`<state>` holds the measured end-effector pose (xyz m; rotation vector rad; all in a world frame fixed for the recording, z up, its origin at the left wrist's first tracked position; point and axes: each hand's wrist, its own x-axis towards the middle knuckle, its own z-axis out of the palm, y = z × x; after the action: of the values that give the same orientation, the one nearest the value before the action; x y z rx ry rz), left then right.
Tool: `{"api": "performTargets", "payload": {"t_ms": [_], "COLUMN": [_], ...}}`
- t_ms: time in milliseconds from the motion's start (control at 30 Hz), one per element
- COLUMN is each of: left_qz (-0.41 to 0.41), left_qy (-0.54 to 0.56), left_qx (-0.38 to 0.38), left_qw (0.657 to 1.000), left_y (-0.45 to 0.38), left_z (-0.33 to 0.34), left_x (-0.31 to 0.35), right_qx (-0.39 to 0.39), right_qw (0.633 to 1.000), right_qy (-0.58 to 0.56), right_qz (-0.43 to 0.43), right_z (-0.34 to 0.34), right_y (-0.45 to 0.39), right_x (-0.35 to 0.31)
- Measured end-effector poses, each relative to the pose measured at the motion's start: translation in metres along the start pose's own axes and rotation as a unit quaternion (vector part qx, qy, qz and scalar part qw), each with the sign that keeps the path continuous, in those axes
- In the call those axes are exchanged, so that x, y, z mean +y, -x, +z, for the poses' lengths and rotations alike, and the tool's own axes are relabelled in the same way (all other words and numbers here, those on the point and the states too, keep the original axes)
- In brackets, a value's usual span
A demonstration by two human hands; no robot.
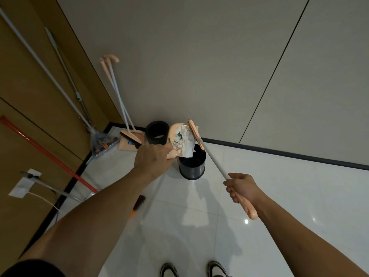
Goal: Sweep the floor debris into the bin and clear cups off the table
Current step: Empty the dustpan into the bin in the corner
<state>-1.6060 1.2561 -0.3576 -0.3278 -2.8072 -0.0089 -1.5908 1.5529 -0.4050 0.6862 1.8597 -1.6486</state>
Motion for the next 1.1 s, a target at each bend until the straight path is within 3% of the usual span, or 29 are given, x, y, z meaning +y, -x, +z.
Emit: {"api": "performTargets", "payload": {"t_ms": [200, 367, 533, 1100], "left_qz": [0.062, 0.056, 0.108, 0.060], "left_qy": [-0.002, 0.004, 0.004, 0.024], "left_qx": [-0.001, 0.014, -0.014, 0.022], "left_qw": [0.998, 0.998, 0.994, 0.998], "left_y": [0.002, 0.003, 0.010, 0.020], "left_z": [0.002, 0.000, 0.001, -0.013], "left_x": [-0.004, -0.007, -0.007, 0.003], "right_qx": [0.004, 0.008, 0.010, 0.008], "right_qw": [1.000, 1.000, 1.000, 0.999], "right_qy": [-0.009, -0.017, -0.025, -0.045], "right_qz": [0.002, 0.001, 0.000, -0.011], "right_z": [-0.001, -0.002, 0.001, -0.005], "right_y": [0.000, 0.002, 0.005, 0.027], "right_x": [0.001, 0.001, 0.005, 0.018]}}
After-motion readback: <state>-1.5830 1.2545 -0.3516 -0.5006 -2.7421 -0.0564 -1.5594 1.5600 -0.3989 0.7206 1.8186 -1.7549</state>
